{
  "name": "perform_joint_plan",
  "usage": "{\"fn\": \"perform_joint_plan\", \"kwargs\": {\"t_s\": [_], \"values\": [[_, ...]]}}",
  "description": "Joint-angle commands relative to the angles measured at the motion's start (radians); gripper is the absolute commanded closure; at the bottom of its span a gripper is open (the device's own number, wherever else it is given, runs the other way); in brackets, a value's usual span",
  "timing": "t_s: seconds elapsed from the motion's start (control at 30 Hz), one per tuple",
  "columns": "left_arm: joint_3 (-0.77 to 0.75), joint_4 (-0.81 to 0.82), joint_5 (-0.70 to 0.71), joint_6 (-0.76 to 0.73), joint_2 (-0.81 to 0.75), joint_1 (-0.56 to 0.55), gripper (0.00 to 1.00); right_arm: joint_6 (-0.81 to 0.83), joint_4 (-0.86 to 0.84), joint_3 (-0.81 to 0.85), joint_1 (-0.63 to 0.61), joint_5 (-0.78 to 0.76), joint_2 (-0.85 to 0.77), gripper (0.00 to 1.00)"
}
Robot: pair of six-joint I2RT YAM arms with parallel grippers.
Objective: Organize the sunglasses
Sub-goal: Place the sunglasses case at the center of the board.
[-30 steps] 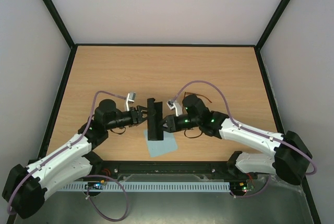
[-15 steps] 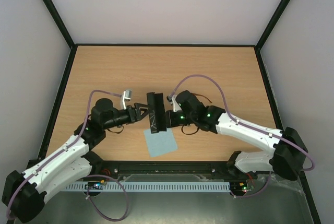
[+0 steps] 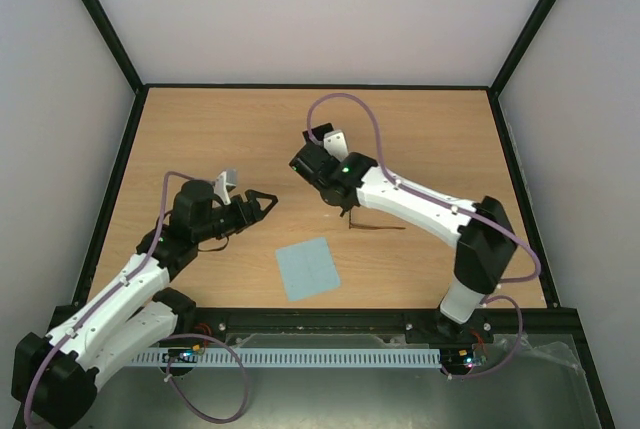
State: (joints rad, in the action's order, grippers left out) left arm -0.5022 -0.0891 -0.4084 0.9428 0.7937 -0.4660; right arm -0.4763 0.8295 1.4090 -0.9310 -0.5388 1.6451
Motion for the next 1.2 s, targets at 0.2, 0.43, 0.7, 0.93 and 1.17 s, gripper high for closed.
{"fn": "perform_joint_plan", "kwargs": {"t_s": [0.2, 0.43, 0.7, 0.93, 1.17], "values": [[0.013, -0.046, 0.016, -0.008, -0.043, 0.009, 0.22, 0.174, 0.025, 0.164, 0.019, -0.092, 0.078, 0.99], [0.011, -0.093, 0.027, -0.013, -0.101, 0.016, 0.22, 0.226, -0.033, 0.216, 0.068, 0.192, 0.171, 0.99], [-0.011, -0.178, 0.025, -0.049, -0.14, 0.047, 0.22, 0.249, -0.113, 0.257, 0.117, 0.531, 0.327, 0.99], [-0.01, -0.177, 0.011, -0.05, -0.134, 0.059, 0.22, 0.244, -0.142, 0.312, 0.159, 0.686, 0.424, 0.95], [-0.009, -0.155, 0.0, -0.046, -0.112, 0.061, 0.22, 0.254, -0.145, 0.342, 0.206, 0.792, 0.491, 0.91]]}}
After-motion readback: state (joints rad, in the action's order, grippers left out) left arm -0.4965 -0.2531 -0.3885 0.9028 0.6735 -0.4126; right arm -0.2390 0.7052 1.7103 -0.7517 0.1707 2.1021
